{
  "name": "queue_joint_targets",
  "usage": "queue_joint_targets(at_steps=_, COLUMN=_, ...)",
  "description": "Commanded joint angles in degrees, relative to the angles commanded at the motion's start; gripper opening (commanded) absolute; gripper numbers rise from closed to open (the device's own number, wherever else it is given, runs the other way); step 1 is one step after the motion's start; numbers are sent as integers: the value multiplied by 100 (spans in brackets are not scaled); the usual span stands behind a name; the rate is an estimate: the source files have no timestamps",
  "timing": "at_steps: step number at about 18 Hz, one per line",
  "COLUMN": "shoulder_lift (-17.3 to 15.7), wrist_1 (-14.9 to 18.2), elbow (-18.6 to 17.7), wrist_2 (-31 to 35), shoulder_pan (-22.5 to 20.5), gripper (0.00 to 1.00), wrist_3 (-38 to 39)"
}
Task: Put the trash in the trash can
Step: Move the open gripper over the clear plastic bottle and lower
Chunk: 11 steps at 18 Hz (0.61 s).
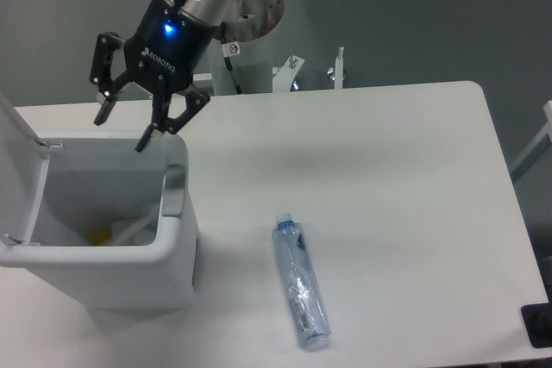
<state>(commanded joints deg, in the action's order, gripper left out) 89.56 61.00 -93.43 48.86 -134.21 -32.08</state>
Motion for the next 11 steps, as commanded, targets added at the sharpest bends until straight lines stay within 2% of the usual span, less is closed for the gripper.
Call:
queue_joint_targets(at_steps=2, shoulder_lift=149, wrist_1=-9, elbow=123, wrist_2=106, shoulder_pan=-122, gripper=100, wrist_3=193)
queue_joint_targets(at_steps=5, shoulder_lift=482, wrist_1=-18, elbow=395, wrist_2=316, shoulder_pan=-623, gripper=100, wrist_3=579)
queue_joint_targets(at_steps=9, shoulder_lift=1247, wrist_1=-26, elbow=922, wrist_2=1379, shoulder_pan=-966, gripper=100, wrist_3=1115)
queue_joint_targets(at_steps=11, shoulder_lift=1546, wrist_1=-26, elbow=1116, wrist_2=1477, shoulder_pan=-1002, gripper=100, wrist_3=1300)
